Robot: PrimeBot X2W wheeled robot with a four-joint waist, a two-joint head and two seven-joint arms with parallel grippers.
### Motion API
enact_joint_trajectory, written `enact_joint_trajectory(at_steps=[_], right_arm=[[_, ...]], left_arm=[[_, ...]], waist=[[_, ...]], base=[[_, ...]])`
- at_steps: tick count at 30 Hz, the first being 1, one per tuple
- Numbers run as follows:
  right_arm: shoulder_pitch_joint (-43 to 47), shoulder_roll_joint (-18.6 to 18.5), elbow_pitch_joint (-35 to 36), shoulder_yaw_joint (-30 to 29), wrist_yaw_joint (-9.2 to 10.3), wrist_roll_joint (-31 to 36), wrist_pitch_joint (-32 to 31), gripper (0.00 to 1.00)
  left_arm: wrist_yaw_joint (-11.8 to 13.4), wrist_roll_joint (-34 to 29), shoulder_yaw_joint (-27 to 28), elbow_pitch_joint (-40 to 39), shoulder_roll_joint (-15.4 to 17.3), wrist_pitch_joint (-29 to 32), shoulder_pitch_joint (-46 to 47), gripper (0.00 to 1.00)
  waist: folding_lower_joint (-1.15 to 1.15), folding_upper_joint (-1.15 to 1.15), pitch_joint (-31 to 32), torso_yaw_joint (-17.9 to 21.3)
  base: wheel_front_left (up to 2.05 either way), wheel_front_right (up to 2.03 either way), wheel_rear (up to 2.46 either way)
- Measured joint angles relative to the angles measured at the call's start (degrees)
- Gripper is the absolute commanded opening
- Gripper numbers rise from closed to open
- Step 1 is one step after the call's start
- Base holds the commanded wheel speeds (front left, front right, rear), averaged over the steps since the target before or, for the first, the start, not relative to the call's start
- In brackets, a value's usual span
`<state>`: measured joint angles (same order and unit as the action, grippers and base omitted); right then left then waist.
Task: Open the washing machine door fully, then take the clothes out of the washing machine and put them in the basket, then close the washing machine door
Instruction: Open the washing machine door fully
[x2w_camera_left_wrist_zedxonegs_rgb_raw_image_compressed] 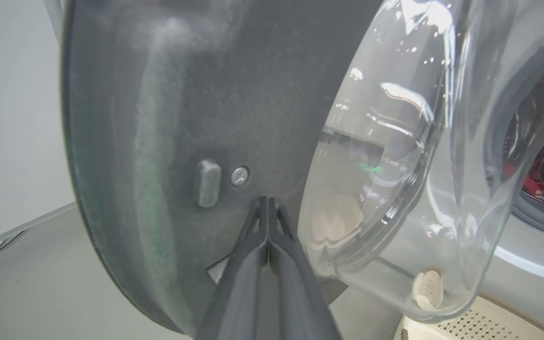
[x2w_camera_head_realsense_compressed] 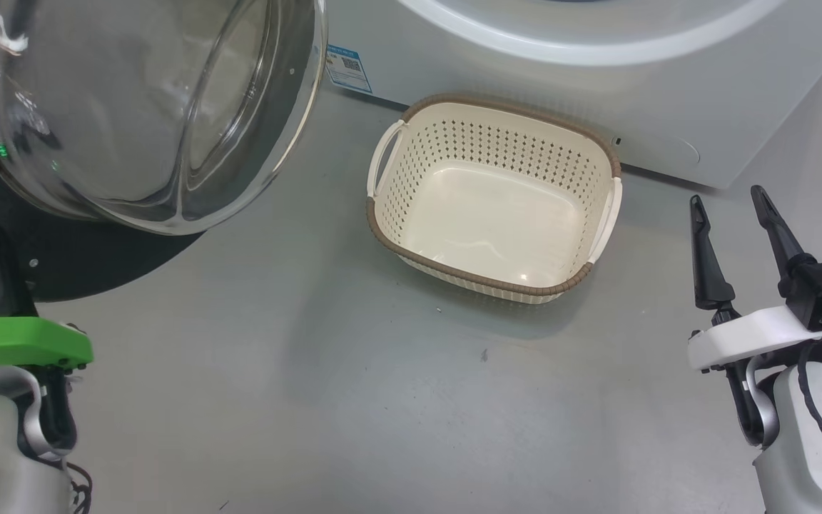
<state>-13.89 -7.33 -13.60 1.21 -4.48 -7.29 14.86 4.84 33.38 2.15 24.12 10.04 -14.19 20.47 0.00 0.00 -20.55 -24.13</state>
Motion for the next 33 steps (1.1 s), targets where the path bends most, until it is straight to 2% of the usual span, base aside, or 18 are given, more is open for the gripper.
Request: enact_joint_trajectory(at_steps=[7, 15, 24, 33], right_arm=[[-0.91, -0.31, -0.03, -0.26, -0.15, 0.08, 0.0, 1.0], [-1.01, -0.47, -0.1, -0.37, -0.18, 0.38, 0.0, 1.0], [-1.23, -0.32, -0.44, -0.31, -0.52, 0.38, 0.0, 1.0], [-1.2, 0.26, -1.22, -0.57, -0.69, 0.37, 0.0, 1.0]], left_arm=[[-0.08, 0.4, 2.07, 3.9, 1.47, -0.03, 2.86, 0.0], [-0.11, 0.68, 4.36, 7.26, 1.72, -0.08, 4.4, 0.0], [-1.18, -0.45, 5.44, 7.75, 1.68, -0.08, 4.53, 0.0], [-2.2, -3.76, 5.17, 4.79, -0.49, -0.09, 3.35, 0.0]], waist=[[0.0, 0.0, -0.94, 0.29], [0.0, 0.0, -1.15, 0.61], [0.0, 0.0, -0.89, 0.74], [0.0, 0.0, 1.23, 0.38]], base=[[0.0, 0.0, 0.0], [0.0, 0.0, 0.0], [0.0, 0.0, 0.0], [0.0, 0.0, 0.0]])
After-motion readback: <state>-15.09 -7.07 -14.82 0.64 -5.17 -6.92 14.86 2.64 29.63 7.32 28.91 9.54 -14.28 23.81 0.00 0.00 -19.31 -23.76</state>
